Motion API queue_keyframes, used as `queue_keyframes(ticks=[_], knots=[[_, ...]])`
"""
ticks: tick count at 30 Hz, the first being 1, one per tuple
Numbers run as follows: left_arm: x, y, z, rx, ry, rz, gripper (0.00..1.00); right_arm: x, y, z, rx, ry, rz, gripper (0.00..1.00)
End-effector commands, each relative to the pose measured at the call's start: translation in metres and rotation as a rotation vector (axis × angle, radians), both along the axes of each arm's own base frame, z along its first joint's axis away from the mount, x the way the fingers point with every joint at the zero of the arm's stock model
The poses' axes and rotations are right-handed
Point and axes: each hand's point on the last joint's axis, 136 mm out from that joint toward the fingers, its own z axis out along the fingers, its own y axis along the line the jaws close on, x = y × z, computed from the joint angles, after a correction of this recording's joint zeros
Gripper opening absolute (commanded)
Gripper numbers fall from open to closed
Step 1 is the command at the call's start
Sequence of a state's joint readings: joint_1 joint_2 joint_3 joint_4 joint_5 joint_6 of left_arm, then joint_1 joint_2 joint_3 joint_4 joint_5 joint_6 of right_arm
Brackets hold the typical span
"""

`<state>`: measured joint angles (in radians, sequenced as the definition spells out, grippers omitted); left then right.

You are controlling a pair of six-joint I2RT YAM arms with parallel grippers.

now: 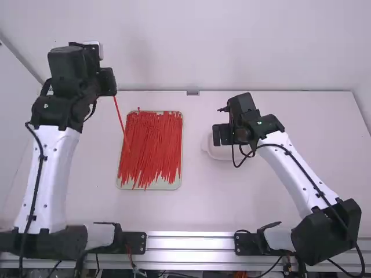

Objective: Fasten the cable tie

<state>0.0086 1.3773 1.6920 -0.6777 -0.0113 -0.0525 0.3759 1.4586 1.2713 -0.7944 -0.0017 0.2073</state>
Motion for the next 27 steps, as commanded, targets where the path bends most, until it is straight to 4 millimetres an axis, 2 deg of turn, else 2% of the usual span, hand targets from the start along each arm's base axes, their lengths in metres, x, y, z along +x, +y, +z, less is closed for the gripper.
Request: queue_keyframes(ticks=[1,6,10,13,16,20,27], knots=[[-0.018,-0.005,0.001,-0.012,-0.026,-0.008,0.02,-0.001,0.002,-0.005,-0.006,0.008,0.010,0.98],[-0.039,-0.008,-0.012,-0.061,-0.080,-0.008,0.02,0.001,0.004,-0.004,0.008,0.001,0.013,0.98],[-0.048,-0.026,-0.032,-0.134,-0.112,-0.092,0.02,0.000,0.019,0.000,0.072,-0.002,0.077,0.98],[-0.050,-0.027,-0.046,-0.164,-0.119,-0.086,0.02,0.001,0.027,0.004,0.114,-0.011,0.102,0.98],[-0.051,-0.032,-0.059,-0.224,-0.119,-0.083,0.02,0.001,0.047,0.013,0.200,-0.034,0.198,0.98],[-0.052,-0.051,-0.061,-0.276,-0.115,-0.182,0.02,0.002,0.068,0.028,0.309,-0.066,0.271,0.98],[-0.051,-0.070,-0.065,-0.349,-0.087,-0.218,0.02,-0.002,0.102,0.057,0.479,-0.143,0.450,0.98]])
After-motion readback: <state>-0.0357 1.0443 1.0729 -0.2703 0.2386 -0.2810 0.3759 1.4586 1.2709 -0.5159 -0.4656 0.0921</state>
